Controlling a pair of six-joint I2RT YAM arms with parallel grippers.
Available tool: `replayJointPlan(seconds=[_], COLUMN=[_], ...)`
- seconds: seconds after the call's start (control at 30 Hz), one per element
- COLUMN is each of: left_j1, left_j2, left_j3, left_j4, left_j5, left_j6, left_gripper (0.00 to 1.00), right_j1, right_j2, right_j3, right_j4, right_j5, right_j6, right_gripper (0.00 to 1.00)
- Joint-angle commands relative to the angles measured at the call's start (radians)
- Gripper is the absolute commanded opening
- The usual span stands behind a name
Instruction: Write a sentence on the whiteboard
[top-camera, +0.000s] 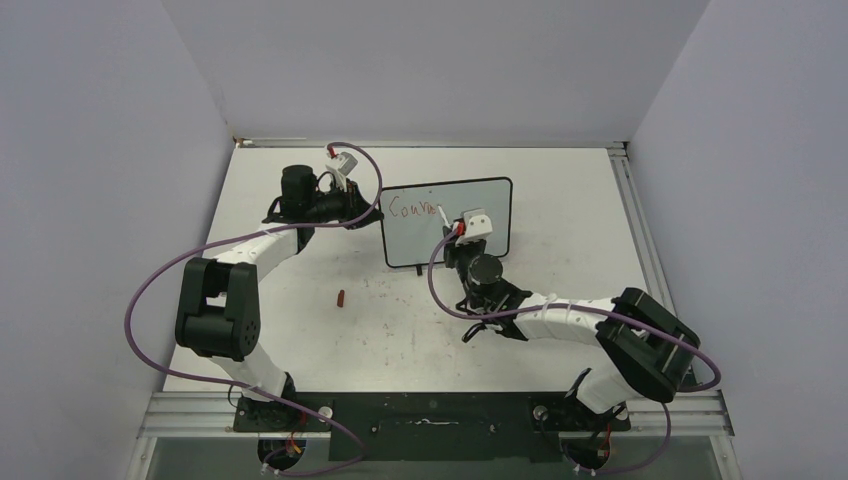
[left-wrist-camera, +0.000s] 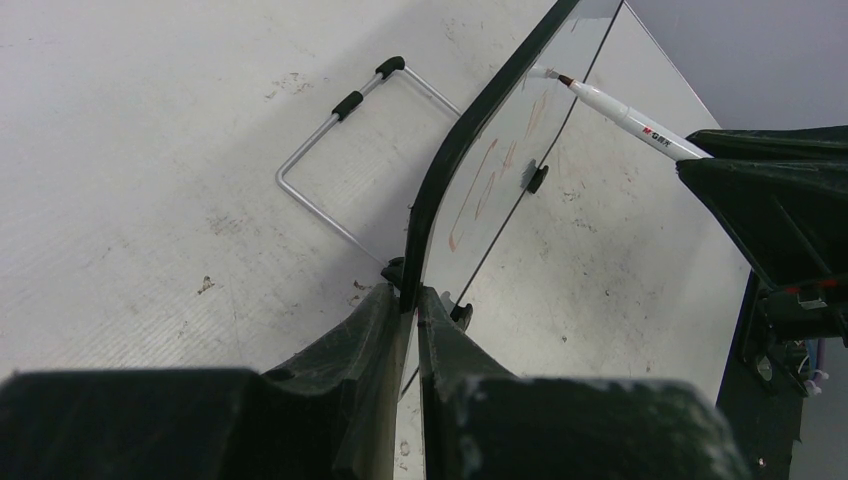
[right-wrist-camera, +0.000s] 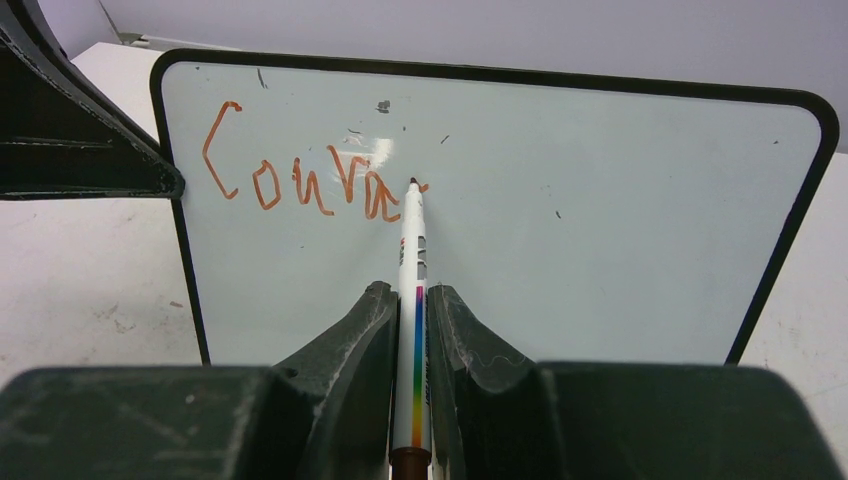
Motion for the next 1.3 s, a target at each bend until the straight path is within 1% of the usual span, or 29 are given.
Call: replayJointPlan(seconds=[0.0, 0.53, 1.27], left_j1=[0.004, 0.006, 0.004], left_j2=[-0.034, -0.037, -0.037], left_j3=[0.029, 0.03, 0.03], left_j4=[-0.004, -0.002, -0.002], left_j5=[0.011, 0.012, 0.012], left_j6=[0.01, 0.008, 0.008], left_gripper=[0.0, 0.0, 0.0], right_j1=[-0.005, 0.016, -0.011], right_j2=[0.015, 0.006, -0.004], right_j3=[0.031, -0.044, 0.025], right_j4=[0.042, 0.022, 0.058], right_j5=[-0.018, 0.025, 0.03], right_j6=[-0.012, 0.021, -0.035], right_gripper=[0.05, 0.05, 0.05])
